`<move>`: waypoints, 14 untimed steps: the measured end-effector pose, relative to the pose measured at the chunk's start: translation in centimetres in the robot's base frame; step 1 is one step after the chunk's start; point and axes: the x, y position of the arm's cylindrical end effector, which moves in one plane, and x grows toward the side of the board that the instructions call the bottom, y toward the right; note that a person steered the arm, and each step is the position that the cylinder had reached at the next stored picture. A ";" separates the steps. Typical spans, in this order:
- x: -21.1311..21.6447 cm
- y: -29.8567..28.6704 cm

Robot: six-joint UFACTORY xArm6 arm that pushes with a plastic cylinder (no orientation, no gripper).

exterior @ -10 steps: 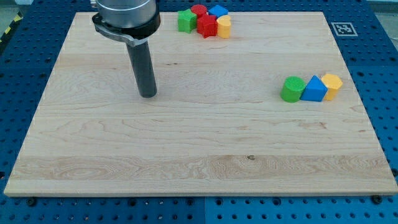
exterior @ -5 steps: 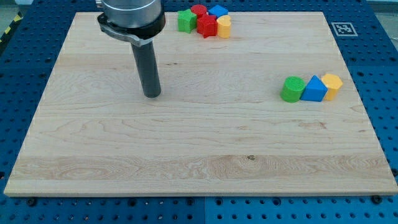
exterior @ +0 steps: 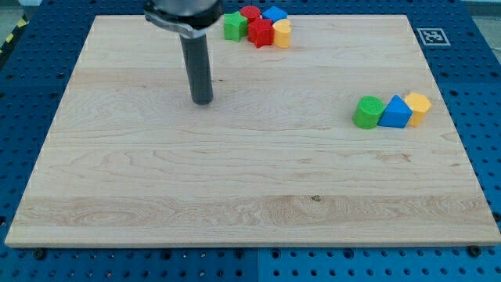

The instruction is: Point your arm to the green star

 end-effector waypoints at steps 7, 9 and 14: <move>-19.6 -5.6; -19.6 -4.3; -19.5 2.9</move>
